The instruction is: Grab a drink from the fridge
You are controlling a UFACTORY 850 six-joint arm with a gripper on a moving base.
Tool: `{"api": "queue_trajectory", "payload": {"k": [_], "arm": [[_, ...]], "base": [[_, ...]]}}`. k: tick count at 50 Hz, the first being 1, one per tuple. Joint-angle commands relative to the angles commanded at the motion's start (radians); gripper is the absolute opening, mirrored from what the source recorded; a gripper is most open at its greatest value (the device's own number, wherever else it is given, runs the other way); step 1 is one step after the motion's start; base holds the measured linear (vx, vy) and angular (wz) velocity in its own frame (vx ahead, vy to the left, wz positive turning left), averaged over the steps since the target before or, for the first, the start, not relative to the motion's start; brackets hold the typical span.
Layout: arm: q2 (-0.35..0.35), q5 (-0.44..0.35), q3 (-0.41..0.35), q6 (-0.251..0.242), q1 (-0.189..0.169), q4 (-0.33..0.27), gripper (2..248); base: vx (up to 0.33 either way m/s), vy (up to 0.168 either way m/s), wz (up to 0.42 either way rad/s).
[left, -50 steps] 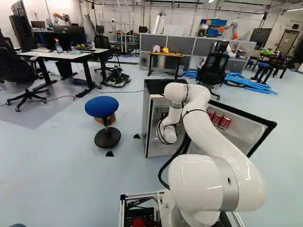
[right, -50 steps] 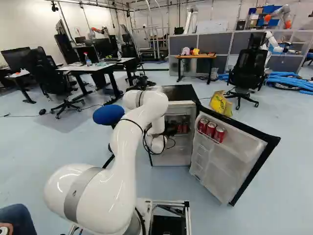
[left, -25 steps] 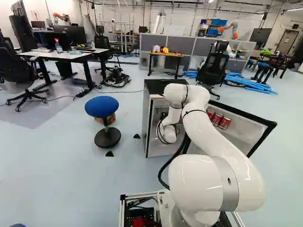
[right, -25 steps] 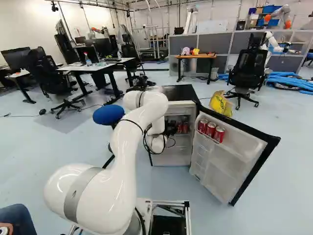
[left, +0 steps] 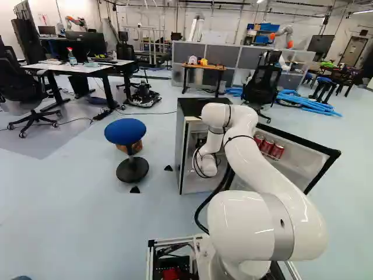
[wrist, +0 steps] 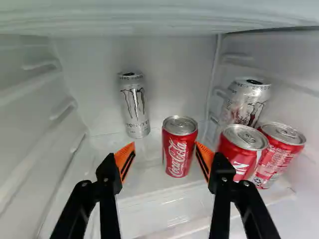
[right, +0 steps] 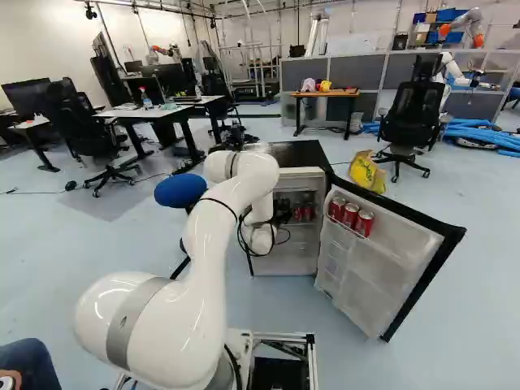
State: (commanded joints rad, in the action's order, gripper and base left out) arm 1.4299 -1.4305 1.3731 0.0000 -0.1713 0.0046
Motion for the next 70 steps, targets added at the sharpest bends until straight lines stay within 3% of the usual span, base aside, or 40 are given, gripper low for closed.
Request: {"api": "queue_trajectory", "payload": {"k": [70], "arm": [[0.08, -0.004, 0.151, 0.0, -0.008, -0.008, 178]], "base": [[0.0, 0.0, 0.0]]}}
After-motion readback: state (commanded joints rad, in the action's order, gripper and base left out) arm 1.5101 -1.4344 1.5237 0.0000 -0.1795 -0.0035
